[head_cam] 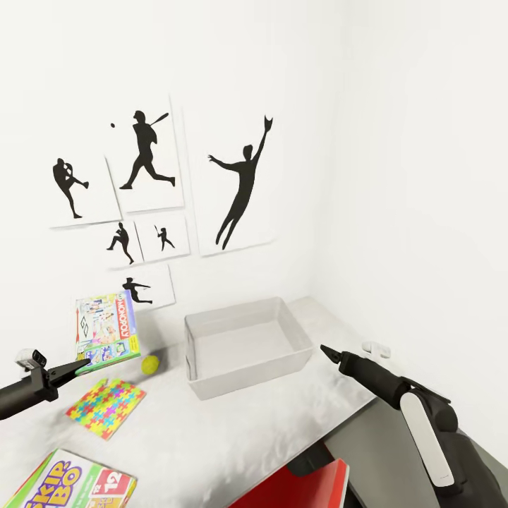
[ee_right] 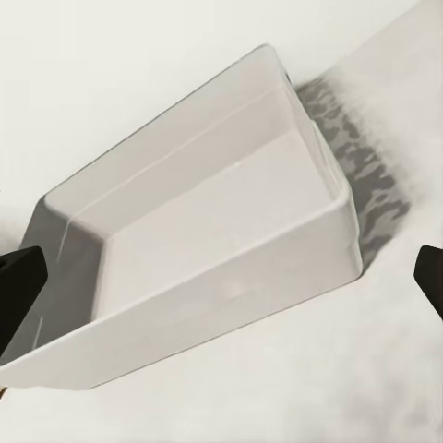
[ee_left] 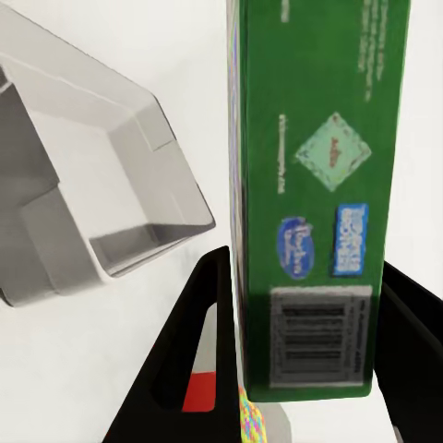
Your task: Put all the toys in the child's room - the three board games (two on the bed and one on the table), the two jigsaw puzzles on the table, and the tennis ball on the table - inside the toy box on the table in the child's room.
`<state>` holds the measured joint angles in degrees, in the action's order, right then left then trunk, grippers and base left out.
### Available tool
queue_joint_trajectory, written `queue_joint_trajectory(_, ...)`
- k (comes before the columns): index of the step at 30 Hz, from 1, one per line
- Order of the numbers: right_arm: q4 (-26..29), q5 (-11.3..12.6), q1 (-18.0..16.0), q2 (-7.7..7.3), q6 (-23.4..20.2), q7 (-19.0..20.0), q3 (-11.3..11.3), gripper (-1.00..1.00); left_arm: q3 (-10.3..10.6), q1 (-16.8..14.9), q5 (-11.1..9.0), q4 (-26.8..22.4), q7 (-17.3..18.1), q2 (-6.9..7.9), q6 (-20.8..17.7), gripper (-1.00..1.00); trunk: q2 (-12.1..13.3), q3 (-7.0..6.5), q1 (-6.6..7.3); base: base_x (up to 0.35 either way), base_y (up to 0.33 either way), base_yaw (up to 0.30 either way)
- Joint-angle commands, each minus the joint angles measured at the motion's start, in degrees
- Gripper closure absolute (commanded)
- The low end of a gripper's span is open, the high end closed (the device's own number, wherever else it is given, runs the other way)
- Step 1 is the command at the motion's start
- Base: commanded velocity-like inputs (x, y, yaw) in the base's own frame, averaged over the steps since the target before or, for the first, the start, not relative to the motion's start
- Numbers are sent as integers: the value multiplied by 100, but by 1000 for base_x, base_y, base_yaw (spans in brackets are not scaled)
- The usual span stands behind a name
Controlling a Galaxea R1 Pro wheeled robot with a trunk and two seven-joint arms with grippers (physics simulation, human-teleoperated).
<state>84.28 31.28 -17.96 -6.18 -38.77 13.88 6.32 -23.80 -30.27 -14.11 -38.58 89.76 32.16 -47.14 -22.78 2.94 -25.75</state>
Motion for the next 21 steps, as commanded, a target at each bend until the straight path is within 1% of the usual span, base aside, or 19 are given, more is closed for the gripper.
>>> queue_joint_trajectory(1, 8, 0, -6, 1, -34, 21, 11, -100, -1, -5, 5, 1, 24, 1, -60, 100, -13, 13, -4, 1, 1, 0)
queue_joint_trajectory(16, 18, -7, -6, 2, -13, 39, 4, -100, 26, -5, 13, 0, 24, -1, -72, 100, -13, 13, -4, 0, 0, 0)
queue_joint_trajectory(18, 18, -8, -6, 2, -11, 46, 3, -100, 40, -5, 18, 0, 24, -23, -74, 100, -13, 13, -4, 0, 0, 0)
queue_joint_trajectory(21, 18, -8, -6, 2, -9, 45, 1, -100, 113, -5, 21, 0, 24, -156, -76, 100, -13, 13, -4, 0, 0, 0)
